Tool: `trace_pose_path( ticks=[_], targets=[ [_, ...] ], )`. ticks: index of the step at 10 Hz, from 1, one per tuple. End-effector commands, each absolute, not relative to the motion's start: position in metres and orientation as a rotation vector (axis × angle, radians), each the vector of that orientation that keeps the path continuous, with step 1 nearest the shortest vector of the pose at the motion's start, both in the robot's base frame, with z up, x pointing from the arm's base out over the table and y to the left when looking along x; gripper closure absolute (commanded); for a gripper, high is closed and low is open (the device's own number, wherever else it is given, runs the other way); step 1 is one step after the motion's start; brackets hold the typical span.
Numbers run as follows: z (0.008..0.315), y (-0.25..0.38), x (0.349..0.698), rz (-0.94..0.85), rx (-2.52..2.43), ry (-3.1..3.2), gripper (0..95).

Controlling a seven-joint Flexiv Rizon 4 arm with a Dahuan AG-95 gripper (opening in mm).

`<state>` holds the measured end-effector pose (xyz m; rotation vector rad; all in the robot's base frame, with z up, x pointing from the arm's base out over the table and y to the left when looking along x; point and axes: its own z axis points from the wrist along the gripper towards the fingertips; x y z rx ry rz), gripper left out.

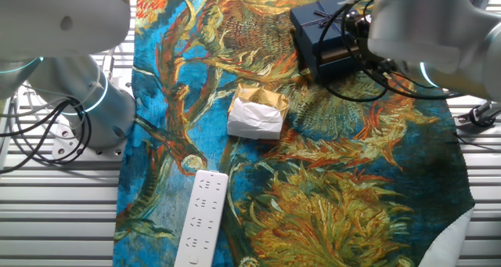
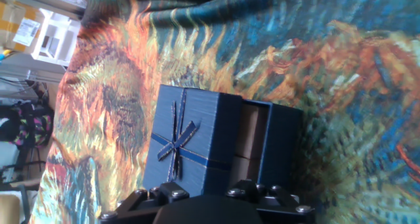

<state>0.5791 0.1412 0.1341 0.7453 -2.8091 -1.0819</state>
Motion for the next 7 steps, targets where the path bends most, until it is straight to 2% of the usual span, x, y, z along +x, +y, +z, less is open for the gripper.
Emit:
trace_pose_path(
  ticks=[1, 7],
  targets=[
    [0.134, 0.16, 0.579, -1.066, 0.724, -2.812, 38.0],
    [0.15, 0.231, 0.59, -1.034, 0.605, -2.839, 38.0]
  ],
)
